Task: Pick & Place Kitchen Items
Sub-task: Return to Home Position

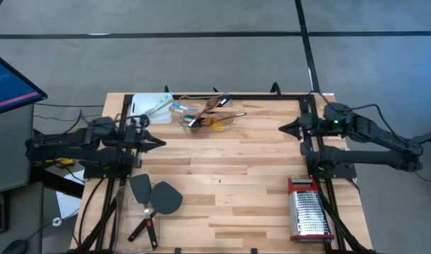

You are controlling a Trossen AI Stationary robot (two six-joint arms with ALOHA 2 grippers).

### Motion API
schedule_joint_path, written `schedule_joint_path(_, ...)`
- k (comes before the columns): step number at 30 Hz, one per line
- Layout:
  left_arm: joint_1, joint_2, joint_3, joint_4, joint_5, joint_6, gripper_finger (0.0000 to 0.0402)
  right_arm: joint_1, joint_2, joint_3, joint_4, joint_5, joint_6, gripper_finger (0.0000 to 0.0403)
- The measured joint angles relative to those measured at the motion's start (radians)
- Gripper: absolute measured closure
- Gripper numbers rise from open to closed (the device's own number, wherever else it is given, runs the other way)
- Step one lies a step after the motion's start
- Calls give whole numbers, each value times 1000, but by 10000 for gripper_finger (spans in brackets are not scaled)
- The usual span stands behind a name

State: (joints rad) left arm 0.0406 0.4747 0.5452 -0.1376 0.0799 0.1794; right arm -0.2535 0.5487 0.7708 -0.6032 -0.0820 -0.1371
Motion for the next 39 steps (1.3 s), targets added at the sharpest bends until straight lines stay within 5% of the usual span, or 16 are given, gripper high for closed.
schedule_joint_path(14, 0, -474, -188, 16, 0, -30, 398, -5, -257, 0, -135, 1, 97, 402)
schedule_joint_path(25, 0, -460, -189, -4, -4, -30, 398, -5, -544, -5, -244, 3, 114, 402)
schedule_joint_path(29, 0, -467, -189, -7, -3, -30, 398, -7, -543, 23, -341, 51, 141, 402)
schedule_joint_path(39, 0, -471, -228, 6, -4, -33, 398, -10, -543, -34, -218, 135, 146, 402)
